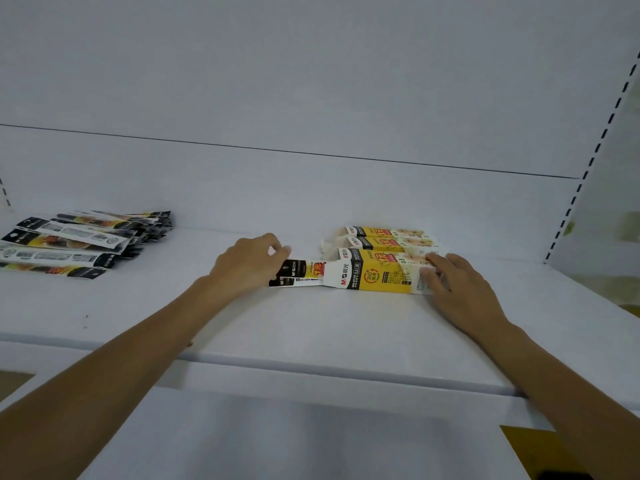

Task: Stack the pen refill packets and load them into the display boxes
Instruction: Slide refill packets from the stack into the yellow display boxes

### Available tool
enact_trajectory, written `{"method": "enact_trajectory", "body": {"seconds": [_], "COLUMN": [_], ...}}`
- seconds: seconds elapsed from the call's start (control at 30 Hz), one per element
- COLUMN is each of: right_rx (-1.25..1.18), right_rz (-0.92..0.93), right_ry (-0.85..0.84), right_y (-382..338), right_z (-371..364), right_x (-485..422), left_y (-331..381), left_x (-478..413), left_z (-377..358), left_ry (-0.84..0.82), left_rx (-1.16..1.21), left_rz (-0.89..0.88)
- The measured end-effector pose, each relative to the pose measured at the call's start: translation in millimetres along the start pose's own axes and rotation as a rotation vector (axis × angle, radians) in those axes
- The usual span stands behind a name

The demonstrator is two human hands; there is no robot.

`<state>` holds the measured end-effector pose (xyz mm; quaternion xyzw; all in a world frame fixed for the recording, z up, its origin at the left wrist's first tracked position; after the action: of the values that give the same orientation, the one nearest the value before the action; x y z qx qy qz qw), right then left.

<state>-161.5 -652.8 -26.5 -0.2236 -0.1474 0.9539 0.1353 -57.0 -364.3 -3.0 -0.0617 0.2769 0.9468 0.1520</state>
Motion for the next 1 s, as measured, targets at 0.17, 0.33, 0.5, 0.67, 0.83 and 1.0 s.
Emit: {"method": "enact_trajectory", "body": {"seconds": [0.17,0.33,0.5,0.67,0.83,1.0], "right_rx": [0.001,-0.001,-0.016,-0.011,-0.009,-0.023], "right_rz": [0.011,0.016,0.002,0.008,0.015,0.021], "right_ry": [0.015,0.006,0.002,0.002,0.003,-0.005], "right_y": [-2,-4,-3,-2,-1,2], "right_z": [2,3,3,2,2,2], "right_x": [2,4,4,3,2,1], "left_y": [-5,-6,8,24,39,43], "left_x": [9,7,7,2,0,2], "left_z": [-7,-10,-16,-19,-32,-39], "left_ry": [-0.028,-0.017,0.03,0.167,0.091,0.017], "left_rx": [0.051,0.096,0.288,0.3,0.381,0.339], "left_rz": [0.045,0.065,-0.096,-0.138,-0.108,-0.103]}}
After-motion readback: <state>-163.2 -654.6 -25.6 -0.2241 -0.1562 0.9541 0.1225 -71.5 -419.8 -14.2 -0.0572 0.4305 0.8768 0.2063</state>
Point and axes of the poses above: each hand's wrist, its own x-axis away from the middle knuckle, its own z-axis out of the back of the hand, y = z × x, the point moved 1 cm from there along -x, towards the middle knuckle, and after that the axes turned 3 degrees about -y, right-handed, at the moved point
